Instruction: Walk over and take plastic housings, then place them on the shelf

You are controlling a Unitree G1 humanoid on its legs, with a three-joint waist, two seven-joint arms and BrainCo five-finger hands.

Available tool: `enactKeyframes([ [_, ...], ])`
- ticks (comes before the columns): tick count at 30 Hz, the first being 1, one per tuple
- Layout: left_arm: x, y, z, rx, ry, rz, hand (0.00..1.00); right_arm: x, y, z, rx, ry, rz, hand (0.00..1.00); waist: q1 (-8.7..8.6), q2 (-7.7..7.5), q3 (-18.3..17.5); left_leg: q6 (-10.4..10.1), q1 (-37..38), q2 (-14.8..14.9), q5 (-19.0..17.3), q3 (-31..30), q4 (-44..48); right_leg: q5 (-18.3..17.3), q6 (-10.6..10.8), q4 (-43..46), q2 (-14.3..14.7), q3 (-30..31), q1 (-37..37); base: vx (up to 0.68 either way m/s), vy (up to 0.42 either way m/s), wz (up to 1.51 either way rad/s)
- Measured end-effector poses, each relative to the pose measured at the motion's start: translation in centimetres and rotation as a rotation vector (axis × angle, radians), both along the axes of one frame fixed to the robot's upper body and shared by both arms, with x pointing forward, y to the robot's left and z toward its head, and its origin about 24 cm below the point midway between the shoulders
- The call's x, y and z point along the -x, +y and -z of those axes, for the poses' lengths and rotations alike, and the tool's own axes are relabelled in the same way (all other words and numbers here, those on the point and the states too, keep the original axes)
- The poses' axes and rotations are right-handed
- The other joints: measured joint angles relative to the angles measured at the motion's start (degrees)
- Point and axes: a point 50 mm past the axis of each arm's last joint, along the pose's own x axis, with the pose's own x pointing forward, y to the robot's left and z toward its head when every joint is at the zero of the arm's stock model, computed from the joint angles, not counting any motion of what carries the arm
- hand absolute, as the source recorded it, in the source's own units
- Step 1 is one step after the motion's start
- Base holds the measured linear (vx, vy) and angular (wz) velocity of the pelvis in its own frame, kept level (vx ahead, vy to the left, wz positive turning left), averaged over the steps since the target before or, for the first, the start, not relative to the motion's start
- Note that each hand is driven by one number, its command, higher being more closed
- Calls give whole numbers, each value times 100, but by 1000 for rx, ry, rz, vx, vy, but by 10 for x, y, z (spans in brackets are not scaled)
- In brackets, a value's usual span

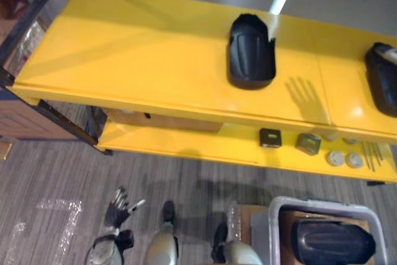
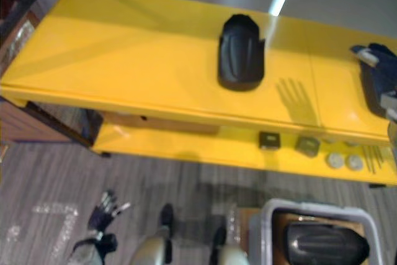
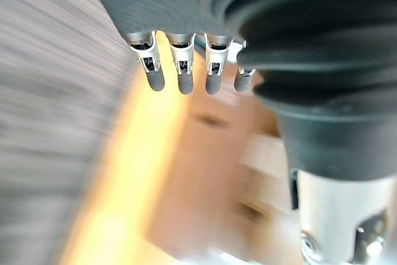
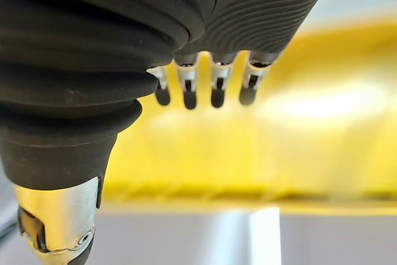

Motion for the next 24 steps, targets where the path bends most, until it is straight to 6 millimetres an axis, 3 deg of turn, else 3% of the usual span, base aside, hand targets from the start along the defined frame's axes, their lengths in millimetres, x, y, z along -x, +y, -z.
enactKeyframes([
  [1,0,3,-13,-14,-39,3,0,3,0,8,-26,16,9,0,-30,39,-15,10,33,-5,-7,15,0,13,3,-21,-2,8,35,42,8,-3],
  [4,15,44,-66,-45,-172,-38,0,25,-9,37,-136,129,38,0,-155,302,-104,53,154,-56,-63,21,-2,22,26,-96,-17,15,183,15,3,-3],
  [7,32,71,-100,-122,-269,-21,0,41,-22,45,-220,144,81,0,-165,424,-178,45,197,-66,-105,23,-3,27,31,-191,-18,8,272,7,4,-1],
  [10,41,76,-135,-139,-486,21,0,46,-25,54,-331,118,44,0,-135,459,-200,25,302,-70,-142,26,-27,-3,-3,-252,-52,4,365,0,0,0],
  [14,41,74,-160,-194,-702,-21,0,47,-24,78,-586,55,-76,0,-127,483,-216,16,342,-68,-153,60,-26,-8,-5,-232,-62,45,370,5,5,-5],
  [17,29,68,-166,-264,-745,-130,0,43,-14,106,-767,62,-154,0,-161,485,-215,23,340,-48,-159,204,-14,-8,-7,-154,-71,211,244,22,5,-23],
  [19,14,58,-166,-218,-762,-119,0,38,-4,119,-813,112,-194,0,-239,489,-213,25,340,-47,-158,308,-2,-22,-5,-65,-91,338,141,29,8,-31],
  [21,-15,40,-163,-135,-746,-86,0,28,12,128,-840,177,-267,0,-392,501,-186,27,340,-45,-159,444,-2,-36,12,80,-109,502,-14,15,9,-31],
  [24,-53,15,-165,-59,-699,-83,0,20,30,125,-814,221,-363,0,-567,519,10,26,346,-33,-165,678,-2,-57,34,310,-124,797,-251,-22,15,-38],
])
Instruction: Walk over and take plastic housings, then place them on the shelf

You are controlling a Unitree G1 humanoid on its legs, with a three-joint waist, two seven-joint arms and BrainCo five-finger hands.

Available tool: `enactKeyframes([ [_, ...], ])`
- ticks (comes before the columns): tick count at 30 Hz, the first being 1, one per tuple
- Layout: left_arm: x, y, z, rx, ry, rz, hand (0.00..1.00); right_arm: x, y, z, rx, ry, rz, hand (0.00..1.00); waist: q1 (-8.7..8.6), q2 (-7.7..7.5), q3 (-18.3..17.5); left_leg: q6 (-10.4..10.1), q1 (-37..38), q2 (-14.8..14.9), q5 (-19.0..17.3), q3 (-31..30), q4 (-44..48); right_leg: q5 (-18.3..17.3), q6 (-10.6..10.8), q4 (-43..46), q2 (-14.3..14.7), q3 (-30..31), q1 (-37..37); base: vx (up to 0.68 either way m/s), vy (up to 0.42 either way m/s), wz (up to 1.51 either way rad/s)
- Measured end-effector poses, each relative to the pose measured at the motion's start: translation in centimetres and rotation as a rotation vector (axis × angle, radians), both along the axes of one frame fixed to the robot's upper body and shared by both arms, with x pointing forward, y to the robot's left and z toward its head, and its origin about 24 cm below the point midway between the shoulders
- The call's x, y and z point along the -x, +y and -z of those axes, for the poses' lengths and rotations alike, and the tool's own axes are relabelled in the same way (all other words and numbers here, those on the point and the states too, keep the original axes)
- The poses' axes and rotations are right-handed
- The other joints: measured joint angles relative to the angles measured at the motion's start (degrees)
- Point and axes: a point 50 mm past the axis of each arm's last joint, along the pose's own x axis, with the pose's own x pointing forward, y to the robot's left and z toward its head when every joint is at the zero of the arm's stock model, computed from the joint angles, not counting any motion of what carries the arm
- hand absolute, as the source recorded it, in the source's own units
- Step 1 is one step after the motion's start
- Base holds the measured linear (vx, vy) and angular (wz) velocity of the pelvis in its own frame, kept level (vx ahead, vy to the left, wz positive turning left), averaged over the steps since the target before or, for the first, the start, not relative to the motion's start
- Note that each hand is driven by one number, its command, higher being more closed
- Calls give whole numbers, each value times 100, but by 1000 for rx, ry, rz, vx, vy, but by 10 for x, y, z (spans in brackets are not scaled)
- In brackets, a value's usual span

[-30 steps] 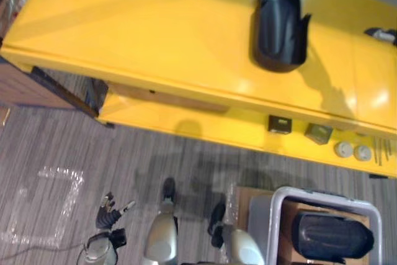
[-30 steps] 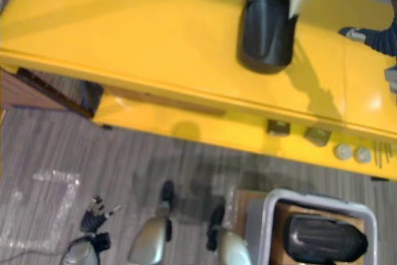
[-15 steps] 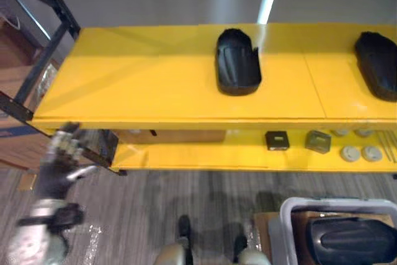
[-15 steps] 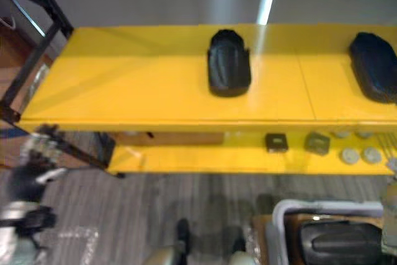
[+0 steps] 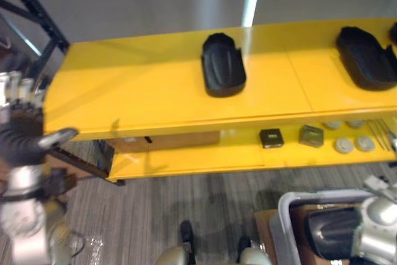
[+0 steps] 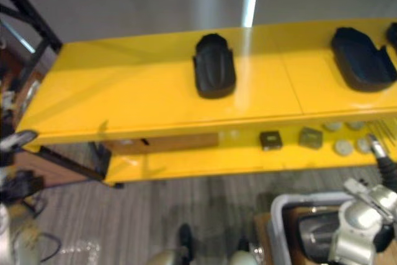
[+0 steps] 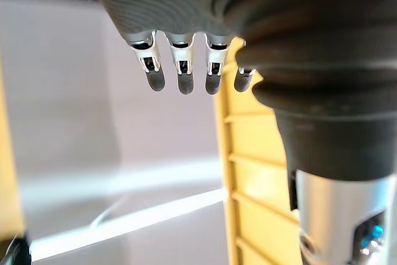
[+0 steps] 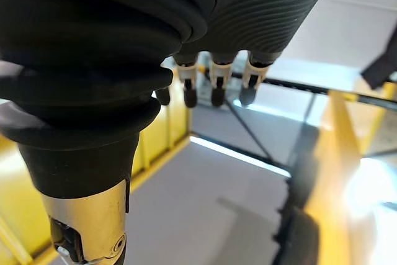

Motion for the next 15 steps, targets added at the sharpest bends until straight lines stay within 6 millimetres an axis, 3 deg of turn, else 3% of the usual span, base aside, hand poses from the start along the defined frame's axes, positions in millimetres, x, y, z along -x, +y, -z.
enactKeyframes([
  [6,-60,-26,0,182,166,-39,0,-6,26,-9,33,-41,-149,0,-359,-69,342,45,-2,62,-48,550,-1,3,6,287,39,519,-408,-18,2,-45],
  [10,-89,-35,-18,230,184,-118,0,-1,39,-19,53,-83,-225,0,-508,-166,564,28,-82,154,-83,891,1,88,2,374,137,804,-672,15,-25,-39],
  [15,-88,-27,-50,307,67,-230,0,10,50,-25,55,-136,-354,0,-559,-201,642,29,-106,193,-98,967,3,121,-1,379,175,864,-732,77,-20,-8],
])
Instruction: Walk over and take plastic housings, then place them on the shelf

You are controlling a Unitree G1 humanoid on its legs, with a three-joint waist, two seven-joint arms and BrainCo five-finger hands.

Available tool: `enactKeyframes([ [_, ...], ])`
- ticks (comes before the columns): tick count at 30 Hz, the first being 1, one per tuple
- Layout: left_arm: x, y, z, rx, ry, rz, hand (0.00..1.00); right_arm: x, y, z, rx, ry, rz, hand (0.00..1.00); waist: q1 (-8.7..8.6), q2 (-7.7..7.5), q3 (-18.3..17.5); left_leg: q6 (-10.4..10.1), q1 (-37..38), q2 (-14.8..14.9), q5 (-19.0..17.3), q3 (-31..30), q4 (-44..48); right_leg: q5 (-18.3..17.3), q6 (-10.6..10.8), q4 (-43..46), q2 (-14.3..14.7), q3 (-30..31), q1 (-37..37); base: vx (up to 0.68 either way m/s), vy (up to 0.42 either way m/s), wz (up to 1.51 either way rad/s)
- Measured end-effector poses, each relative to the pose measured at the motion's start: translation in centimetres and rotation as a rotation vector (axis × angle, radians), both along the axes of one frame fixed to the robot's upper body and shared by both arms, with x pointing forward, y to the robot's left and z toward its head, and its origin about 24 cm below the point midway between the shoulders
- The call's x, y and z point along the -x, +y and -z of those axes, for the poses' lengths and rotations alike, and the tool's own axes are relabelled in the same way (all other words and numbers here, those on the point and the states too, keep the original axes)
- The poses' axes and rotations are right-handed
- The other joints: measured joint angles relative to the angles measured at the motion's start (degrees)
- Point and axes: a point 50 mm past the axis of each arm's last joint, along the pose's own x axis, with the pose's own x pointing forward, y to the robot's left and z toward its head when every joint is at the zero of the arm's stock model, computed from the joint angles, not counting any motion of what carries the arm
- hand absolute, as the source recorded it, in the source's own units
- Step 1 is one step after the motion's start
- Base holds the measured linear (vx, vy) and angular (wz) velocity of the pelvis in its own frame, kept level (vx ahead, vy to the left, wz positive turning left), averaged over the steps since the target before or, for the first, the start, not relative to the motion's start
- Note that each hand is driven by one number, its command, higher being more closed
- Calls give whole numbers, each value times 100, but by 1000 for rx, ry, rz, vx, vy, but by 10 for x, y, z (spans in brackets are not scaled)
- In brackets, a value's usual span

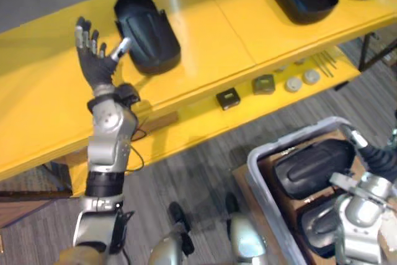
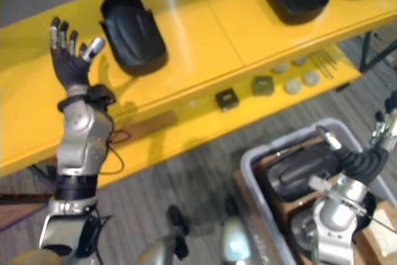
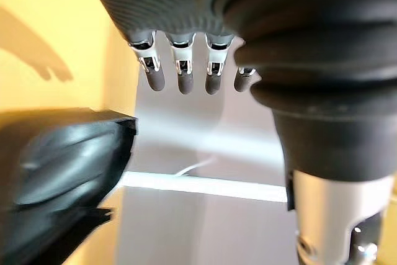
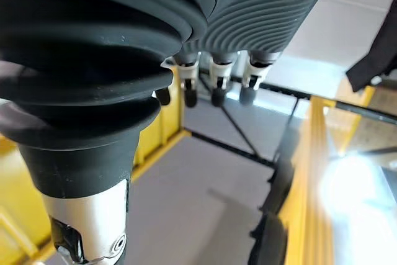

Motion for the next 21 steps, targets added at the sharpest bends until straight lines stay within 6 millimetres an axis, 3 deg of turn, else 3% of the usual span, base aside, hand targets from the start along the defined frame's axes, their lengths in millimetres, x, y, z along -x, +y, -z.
enactKeyframes([
  [4,29,15,-19,8,-159,-163,0,1,24,-10,-11,-74,-184,0,90,12,7,5,7,-13,-13,-85,2,-33,12,7,-27,-114,61,66,-5,14],
  [7,68,33,-11,-2,-257,-353,0,-1,38,-21,-2,-149,-256,0,214,74,42,-5,27,-66,-41,-369,89,-182,14,44,-111,-377,265,44,-6,46],
  [9,96,49,13,-11,-235,-504,0,-10,45,-31,-39,-212,-331,0,423,89,46,-30,138,-99,-76,-560,132,-358,-16,209,-165,-543,414,19,-20,40],
  [10,101,52,19,-12,-224,-529,0,-13,46,-36,-48,-234,-351,0,456,96,46,-32,146,-114,-75,-640,131,-399,-13,239,-185,-610,450,2,-19,44],
  [12,113,55,42,-21,-144,-565,0,-33,58,-53,-87,-302,-465,0,697,104,44,-55,135,-140,-54,-828,131,-474,-29,359,-219,-746,458,-15,-15,36],
  [17,112,60,98,-50,173,-571,0,-80,98,-72,-105,-231,-754,0,873,221,105,-13,119,-217,17,-1189,169,-478,-32,289,-283,-1100,697,-13,5,36],
  [21,112,53,181,-27,579,-401,0,-123,133,-78,-167,-61,-972,0,1055,344,172,-5,48,-268,14,-1486,324,-471,-21,178,-299,-1398,921,-7,6,34],
])
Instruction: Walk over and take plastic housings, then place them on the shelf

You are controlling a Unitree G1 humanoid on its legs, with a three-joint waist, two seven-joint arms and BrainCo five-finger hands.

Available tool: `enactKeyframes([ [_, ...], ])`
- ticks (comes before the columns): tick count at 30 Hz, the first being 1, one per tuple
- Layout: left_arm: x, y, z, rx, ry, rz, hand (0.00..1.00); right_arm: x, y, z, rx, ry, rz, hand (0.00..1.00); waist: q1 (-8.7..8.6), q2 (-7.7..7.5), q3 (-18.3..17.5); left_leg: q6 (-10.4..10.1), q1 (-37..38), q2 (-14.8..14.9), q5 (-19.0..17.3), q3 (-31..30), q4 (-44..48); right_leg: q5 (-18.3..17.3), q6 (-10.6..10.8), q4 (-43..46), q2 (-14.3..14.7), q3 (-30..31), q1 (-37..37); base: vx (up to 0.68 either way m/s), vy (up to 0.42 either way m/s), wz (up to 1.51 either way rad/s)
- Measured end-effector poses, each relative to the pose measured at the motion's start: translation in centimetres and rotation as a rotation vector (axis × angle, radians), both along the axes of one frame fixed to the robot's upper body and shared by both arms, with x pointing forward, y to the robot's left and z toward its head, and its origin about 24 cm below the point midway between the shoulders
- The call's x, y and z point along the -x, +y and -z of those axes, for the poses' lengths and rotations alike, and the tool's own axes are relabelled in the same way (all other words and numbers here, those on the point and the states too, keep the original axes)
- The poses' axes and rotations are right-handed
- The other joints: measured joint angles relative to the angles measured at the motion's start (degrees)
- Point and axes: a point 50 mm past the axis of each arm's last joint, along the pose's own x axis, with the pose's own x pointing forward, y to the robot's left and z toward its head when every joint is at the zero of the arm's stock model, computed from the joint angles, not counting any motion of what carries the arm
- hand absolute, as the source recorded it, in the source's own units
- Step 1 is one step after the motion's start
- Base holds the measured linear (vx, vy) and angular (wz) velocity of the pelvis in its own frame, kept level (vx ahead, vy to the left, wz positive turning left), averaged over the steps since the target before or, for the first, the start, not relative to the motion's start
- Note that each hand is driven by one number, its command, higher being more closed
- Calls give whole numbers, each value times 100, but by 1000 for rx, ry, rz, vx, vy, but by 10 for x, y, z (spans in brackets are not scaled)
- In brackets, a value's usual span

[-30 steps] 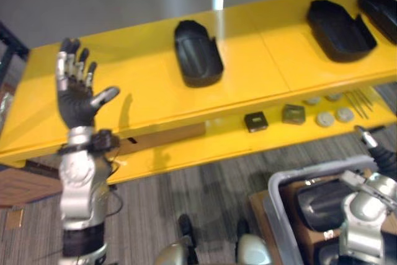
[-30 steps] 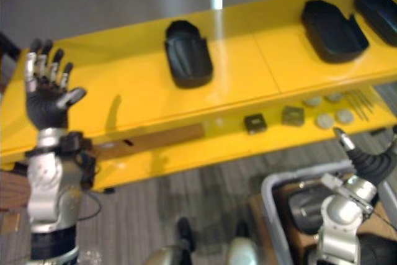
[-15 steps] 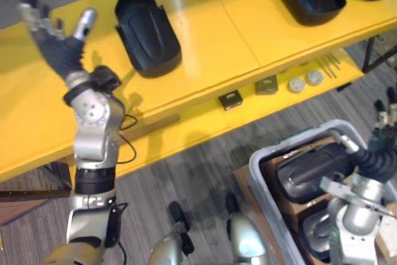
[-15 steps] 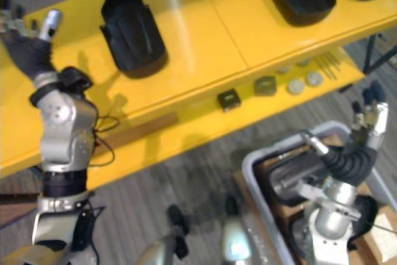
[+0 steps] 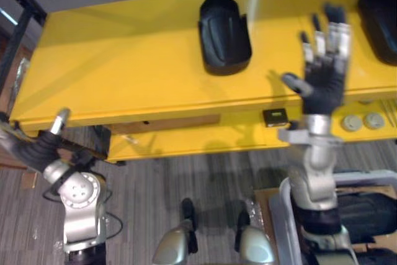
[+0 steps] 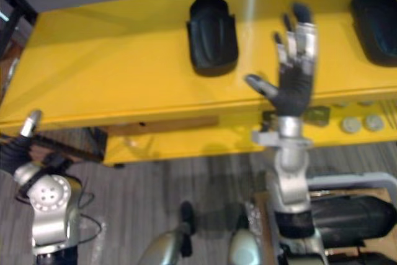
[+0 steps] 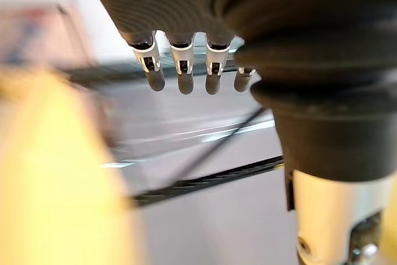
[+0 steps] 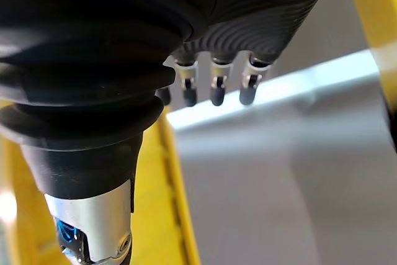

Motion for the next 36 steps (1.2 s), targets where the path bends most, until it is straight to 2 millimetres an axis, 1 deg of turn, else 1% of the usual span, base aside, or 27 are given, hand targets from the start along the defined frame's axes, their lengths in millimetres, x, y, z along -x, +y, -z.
enactKeyframes([
  [1,6,-6,25,46,101,43,0,-10,6,-3,1,30,-21,0,77,18,14,0,-46,1,1,-85,24,6,2,-58,-8,-112,24,-10,16,40],
  [2,9,-10,36,54,149,63,0,-15,9,-6,3,43,-29,0,110,25,33,0,-64,1,1,-123,45,5,2,-88,-5,-139,28,-22,21,24],
  [3,17,-15,56,63,239,85,0,-24,15,-10,23,58,-35,0,222,34,94,-2,-65,8,-3,-136,84,3,-2,-103,3,-162,50,-17,1,14],
  [4,23,-21,73,78,310,122,0,-30,21,-16,39,61,-42,0,308,75,177,2,-65,11,-6,-173,109,5,-4,-123,9,-210,96,-9,-6,15],
  [5,27,-23,82,90,345,142,0,-32,24,-19,42,57,-44,0,317,100,230,2,-67,5,-6,-231,123,8,-5,-144,9,-264,138,3,-8,26],
  [6,34,-26,96,105,399,179,0,-35,30,-24,57,55,-54,0,344,126,301,5,-127,2,-8,-299,181,11,-6,-158,17,-307,152,-2,0,22],
  [7,37,-28,103,110,424,201,0,-37,33,-25,68,59,-60,0,384,127,321,6,-151,18,-9,-299,192,17,-10,-164,32,-303,135,4,-7,11],
  [9,41,-43,121,83,509,331,0,-44,40,-22,107,98,-64,0,520,113,425,5,-153,49,-7,-297,199,37,-28,-197,64,-299,150,0,0,0],
  [12,41,-62,131,62,545,468,0,-45,43,-19,121,121,-64,0,559,114,507,5,-161,50,-7,-289,198,42,-34,-198,67,-290,151,0,0,0],
  [16,43,-63,137,79,566,492,0,-46,45,-19,134,126,-63,0,553,110,513,5,-200,59,-7,-279,199,62,-37,-184,78,-280,128,4,-1,-1],
  [19,40,-67,142,74,580,531,0,-52,47,-24,166,131,-17,0,574,129,546,5,-253,73,-7,-288,214,78,-43,-194,94,-283,94,0,0,0],
  [21,39,-69,142,64,577,554,0,-54,50,-28,193,114,32,0,579,131,581,4,-263,78,-8,-290,220,79,-45,-199,99,-283,90,0,0,0],
  [23,39,-69,142,65,575,554,0,-52,52,-29,260,74,116,0,580,131,581,3,-289,82,-9,-288,222,80,-46,-206,103,-281,69,0,0,0],
  [25,39,-66,142,83,572,548,0,-50,50,-32,360,-3,269,0,574,128,583,2,-330,99,-10,-280,233,96,-61,-232,123,-274,39,0,0,0],
  [26,39,-66,143,81,574,549,0,-49,49,-34,392,-30,316,0,567,125,585,1,-345,105,-11,-279,239,104,-64,-245,132,-273,33,16,-17,-3],
  [28,40,-66,144,84,581,554,0,-41,38,-39,501,-124,470,0,560,100,600,-6,-352,129,-15,-269,240,129,-76,-294,164,-266,40,13,-21,-4],
  [29,42,-66,147,86,591,555,0,-34,28,-41,595,-189,569,0,533,79,613,-9,-353,140,-17,-259,239,130,-79,-301,176,-258,36,9,-19,-5],
  [30,43,-65,148,87,596,554,0,-31,24,-42,629,-208,601,0,512,63,623,-10,-353,146,-18,-251,238,132,-81,-303,181,-249,31,6,-22,-6],
  [31,45,-63,149,88,602,548,0,-26,16,-42,710,-229,650,0,442,15,652,-10,-355,160,-18,-236,234,136,-87,-307,193,-238,22,0,-20,-10],
  [32,45,-63,149,88,599,545,0,-24,7,-40,788,-227,685,0,386,-36,682,-11,-353,177,-17,-203,230,150,-96,-318,210,-208,11,-3,-18,-17],
  [34,45,-62,148,87,588,540,0,-22,-6,-37,864,-199,719,0,381,-101,714,-17,-356,216,-16,-100,206,204,-110,-358,245,-102,-49,-6,-6,-25],
  [35,45,-61,149,86,588,538,0,-20,-16,-35,911,-185,745,0,336,-127,729,-29,-390,231,-6,-65,181,253,-109,-412,266,-72,-91,3,-5,-18],
  [36,47,-60,152,89,601,535,0,-18,-24,-31,945,-172,766,0,244,-143,739,-29,-414,232,-5,-61,183,266,-103,-428,267,-69,-113,10,-4,-11],
])
